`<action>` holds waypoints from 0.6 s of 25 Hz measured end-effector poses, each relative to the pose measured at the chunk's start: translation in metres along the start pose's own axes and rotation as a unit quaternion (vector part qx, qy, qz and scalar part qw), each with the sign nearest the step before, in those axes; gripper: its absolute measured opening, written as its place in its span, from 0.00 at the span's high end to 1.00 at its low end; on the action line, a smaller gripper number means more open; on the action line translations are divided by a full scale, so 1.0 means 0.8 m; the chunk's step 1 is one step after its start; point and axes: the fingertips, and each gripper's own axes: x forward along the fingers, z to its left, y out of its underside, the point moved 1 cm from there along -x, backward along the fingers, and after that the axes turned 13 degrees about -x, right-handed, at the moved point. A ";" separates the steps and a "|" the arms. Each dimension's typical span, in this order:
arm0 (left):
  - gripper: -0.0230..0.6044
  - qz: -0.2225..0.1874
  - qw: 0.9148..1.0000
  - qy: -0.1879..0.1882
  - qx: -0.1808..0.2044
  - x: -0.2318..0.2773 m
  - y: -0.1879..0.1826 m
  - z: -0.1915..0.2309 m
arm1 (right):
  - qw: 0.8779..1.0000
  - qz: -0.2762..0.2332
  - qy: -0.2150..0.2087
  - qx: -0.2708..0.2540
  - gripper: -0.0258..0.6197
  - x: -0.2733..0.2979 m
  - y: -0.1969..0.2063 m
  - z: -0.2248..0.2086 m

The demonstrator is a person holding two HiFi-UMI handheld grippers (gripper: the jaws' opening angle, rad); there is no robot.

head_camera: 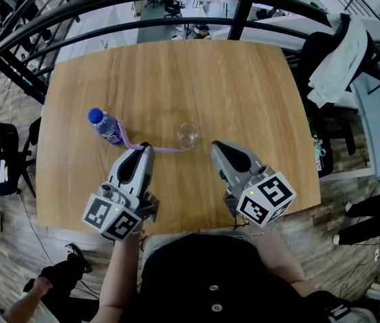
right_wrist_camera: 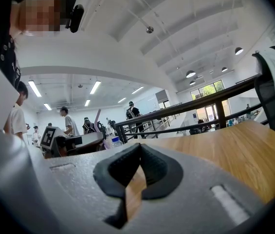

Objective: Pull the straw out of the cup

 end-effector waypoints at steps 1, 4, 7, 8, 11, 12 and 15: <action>0.90 0.000 1.000 0.000 0.000 0.000 0.000 0.000 | 1.000 0.000 0.000 0.000 0.96 0.000 0.000 0.000; 0.90 0.002 1.000 -0.001 -0.002 0.001 0.001 0.003 | 1.000 -0.001 -0.001 0.001 0.96 0.001 0.000 0.000; 0.90 0.004 1.000 0.000 -0.004 0.003 0.005 0.003 | 1.000 0.000 -0.002 0.002 0.96 0.002 0.002 -0.001; 0.90 0.004 1.000 0.000 -0.005 0.004 0.005 0.003 | 1.000 0.001 -0.002 0.002 0.96 0.002 0.003 -0.002; 0.90 0.005 1.000 0.001 -0.009 0.005 0.005 0.003 | 1.000 0.003 -0.004 0.002 0.96 0.003 0.002 0.000; 0.90 0.004 1.000 0.000 -0.010 0.004 0.005 0.004 | 1.000 0.003 -0.005 0.003 0.96 0.003 0.002 0.001; 0.90 0.004 1.000 0.000 -0.011 0.004 0.006 0.005 | 1.000 0.003 -0.006 0.002 0.96 0.004 0.004 0.002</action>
